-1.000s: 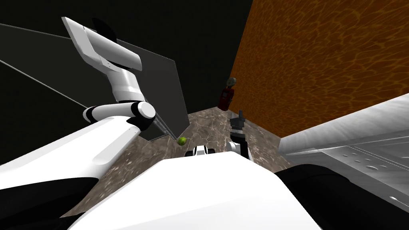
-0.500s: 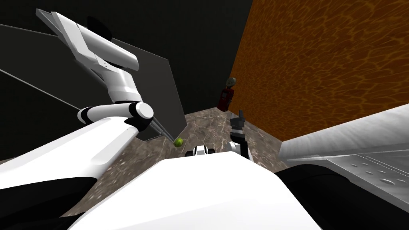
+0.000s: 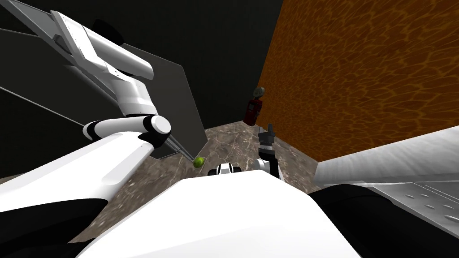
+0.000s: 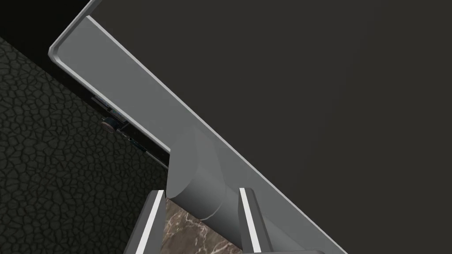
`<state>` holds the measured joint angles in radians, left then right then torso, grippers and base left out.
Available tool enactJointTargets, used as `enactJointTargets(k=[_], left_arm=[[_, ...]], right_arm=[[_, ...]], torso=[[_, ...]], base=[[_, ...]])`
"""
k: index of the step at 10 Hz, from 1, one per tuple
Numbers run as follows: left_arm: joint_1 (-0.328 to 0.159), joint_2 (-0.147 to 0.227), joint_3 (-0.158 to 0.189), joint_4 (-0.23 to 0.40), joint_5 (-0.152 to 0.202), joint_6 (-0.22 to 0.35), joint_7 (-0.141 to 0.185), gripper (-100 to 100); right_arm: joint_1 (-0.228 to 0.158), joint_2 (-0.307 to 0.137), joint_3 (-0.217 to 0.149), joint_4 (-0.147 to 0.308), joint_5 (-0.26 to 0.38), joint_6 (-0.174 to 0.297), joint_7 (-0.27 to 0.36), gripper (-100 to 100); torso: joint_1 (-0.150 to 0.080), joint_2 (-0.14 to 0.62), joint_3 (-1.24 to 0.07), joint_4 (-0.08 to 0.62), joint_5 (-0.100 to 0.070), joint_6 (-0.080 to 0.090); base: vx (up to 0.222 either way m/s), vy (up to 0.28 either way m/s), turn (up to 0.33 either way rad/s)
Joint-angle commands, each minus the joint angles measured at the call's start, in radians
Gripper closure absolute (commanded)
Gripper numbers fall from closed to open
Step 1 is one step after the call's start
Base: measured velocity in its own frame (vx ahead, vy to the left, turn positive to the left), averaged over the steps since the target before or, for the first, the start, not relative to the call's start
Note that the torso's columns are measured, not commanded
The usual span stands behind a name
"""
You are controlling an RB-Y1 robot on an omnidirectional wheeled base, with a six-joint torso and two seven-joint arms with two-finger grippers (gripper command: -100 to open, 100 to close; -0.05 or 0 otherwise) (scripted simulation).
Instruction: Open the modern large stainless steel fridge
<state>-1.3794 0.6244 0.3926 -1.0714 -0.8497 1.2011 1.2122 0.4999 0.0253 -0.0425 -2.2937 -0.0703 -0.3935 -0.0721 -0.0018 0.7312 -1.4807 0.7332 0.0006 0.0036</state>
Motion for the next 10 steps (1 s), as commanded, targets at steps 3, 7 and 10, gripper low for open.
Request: enactJointTargets(k=[3,7,10], left_arm=[[0.019,0.019,-0.009,-0.016,-0.074,0.059,0.025,100],[0.033,0.040,-0.019,-0.027,-0.148,0.111,0.055,100],[-0.051,0.073,-0.030,-0.015,-0.155,0.142,-0.008,-100]], right_arm=[[0.000,0.000,0.000,0.000,0.000,0.000,0.000,0],[0.000,0.000,0.000,0.000,0.000,0.000,0.000,0],[0.000,0.000,0.000,0.000,0.000,0.000,0.000,0]], torso=[[-0.002,-0.002,-0.001,-0.001,-0.001,0.001],[0.001,-0.004,-0.003,-0.001,-0.001,0.002],[0.013,0.006,0.004,0.004,0.003,-0.003]], base=[[0.118,-0.239,0.032],[0.105,-0.219,0.022],[0.023,0.012,-0.053]])
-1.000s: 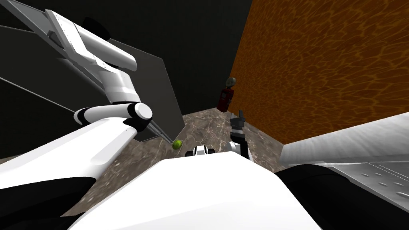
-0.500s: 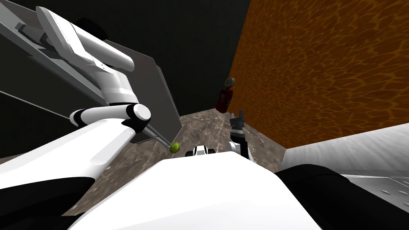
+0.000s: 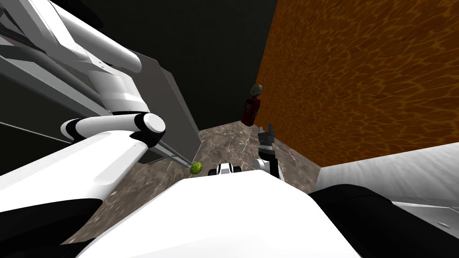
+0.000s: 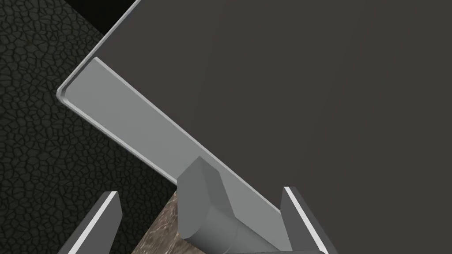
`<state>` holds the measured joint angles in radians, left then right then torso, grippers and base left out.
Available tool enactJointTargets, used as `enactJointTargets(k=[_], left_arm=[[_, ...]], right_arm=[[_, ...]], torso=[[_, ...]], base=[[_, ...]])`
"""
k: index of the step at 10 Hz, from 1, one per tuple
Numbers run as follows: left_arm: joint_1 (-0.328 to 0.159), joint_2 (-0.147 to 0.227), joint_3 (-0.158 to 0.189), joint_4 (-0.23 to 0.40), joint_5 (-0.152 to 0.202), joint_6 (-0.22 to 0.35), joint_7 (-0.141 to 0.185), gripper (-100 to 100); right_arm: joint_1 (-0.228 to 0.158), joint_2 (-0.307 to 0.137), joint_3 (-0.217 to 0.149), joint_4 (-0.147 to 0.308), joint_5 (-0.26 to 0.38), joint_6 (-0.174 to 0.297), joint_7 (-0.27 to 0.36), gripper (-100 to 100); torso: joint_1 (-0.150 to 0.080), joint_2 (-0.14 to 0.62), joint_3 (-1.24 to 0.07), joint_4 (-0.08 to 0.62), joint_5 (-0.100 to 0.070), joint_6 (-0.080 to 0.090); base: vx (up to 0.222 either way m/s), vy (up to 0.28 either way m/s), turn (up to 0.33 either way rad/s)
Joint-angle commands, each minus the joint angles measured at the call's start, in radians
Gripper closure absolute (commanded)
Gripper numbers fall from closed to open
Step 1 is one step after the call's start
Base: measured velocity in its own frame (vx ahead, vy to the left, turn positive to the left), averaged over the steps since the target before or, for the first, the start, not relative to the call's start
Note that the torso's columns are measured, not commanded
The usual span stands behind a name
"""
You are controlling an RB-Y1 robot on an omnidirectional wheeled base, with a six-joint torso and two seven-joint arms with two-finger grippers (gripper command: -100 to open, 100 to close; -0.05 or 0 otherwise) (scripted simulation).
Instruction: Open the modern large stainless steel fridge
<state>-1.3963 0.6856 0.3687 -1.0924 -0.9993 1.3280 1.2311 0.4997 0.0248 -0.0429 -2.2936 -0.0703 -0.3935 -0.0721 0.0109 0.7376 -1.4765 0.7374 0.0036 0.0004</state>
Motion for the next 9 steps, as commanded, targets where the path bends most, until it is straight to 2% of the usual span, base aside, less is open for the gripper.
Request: enactJointTargets(k=[1,2,3,4,9], left_arm=[[-0.048,0.017,-0.008,0.008,-0.007,0.021,-0.038,-100],[-0.075,0.027,-0.013,0.012,-0.010,0.033,-0.059,-100],[-0.062,0.022,-0.010,0.018,-0.007,0.026,-0.044,-100],[-0.064,0.023,-0.010,0.016,-0.007,0.028,-0.049,0],[-0.064,0.023,-0.010,0.017,-0.007,0.028,-0.048,0]], right_arm=[[0.000,0.000,0.000,0.000,0.000,0.000,0.000,0],[0.000,0.000,0.000,0.000,0.000,0.000,0.000,0],[0.000,0.000,0.000,0.000,0.000,0.000,0.000,0],[0.000,0.000,0.000,0.000,0.000,0.000,0.000,0],[0.000,0.000,0.000,0.000,0.000,0.000,0.000,0]], torso=[[-0.003,0.002,0.001,0.001,-0.001,-0.001],[-0.007,0.001,0.000,0.002,-0.003,-0.001],[-0.006,0.000,-0.001,0.002,-0.003,-0.002],[-0.009,-0.001,-0.001,0.000,-0.003,-0.001],[-0.011,0.001,0.001,0.001,-0.004,0.000]], base=[[0.028,0.057,-0.029],[0.020,0.027,-0.052],[0.010,0.013,-0.006],[0.000,0.000,0.000],[0.000,0.000,0.000]])
